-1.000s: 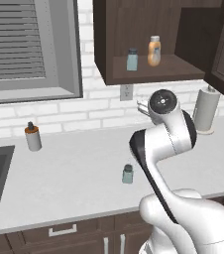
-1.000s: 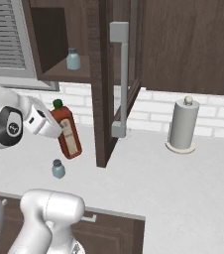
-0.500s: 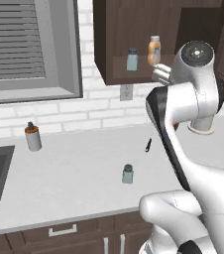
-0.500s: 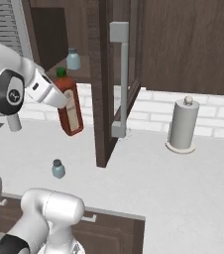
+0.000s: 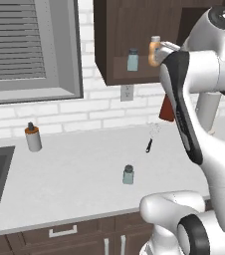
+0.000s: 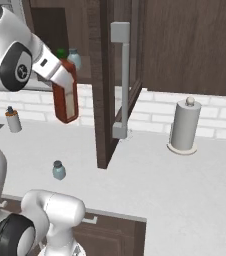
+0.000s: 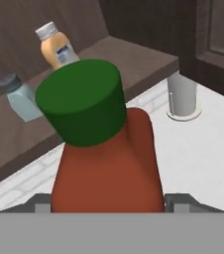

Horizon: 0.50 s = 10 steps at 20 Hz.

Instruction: Put the shaker and condiment bottle from the counter next to their counterparts in the cabinet.

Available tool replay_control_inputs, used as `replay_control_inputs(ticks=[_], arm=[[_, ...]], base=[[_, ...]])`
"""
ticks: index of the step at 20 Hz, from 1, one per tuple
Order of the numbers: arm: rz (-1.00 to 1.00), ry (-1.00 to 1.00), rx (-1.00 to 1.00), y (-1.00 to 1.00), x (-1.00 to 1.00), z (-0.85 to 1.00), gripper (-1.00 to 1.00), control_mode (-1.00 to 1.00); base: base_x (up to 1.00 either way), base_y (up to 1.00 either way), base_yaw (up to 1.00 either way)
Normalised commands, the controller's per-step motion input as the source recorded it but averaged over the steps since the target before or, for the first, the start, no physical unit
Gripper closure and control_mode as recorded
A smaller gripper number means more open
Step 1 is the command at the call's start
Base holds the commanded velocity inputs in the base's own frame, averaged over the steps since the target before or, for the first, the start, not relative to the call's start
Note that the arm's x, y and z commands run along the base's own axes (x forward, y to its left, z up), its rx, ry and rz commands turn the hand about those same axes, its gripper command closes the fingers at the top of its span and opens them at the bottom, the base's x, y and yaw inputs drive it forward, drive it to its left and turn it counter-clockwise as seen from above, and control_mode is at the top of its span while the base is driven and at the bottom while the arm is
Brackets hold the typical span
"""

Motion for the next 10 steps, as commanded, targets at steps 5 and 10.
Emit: replay_control_inputs(ticks=[5, 10], arm=[[0.05, -0.23, -0.01, -0.23, 0.04, 0.31, 1.0, -1.0], [0.04, -0.27, 0.0, -0.22, 0.1, 0.19, 1.0, -1.0]], base=[[0.0, 0.0, 0.0], [0.0, 0.0, 0.0]])
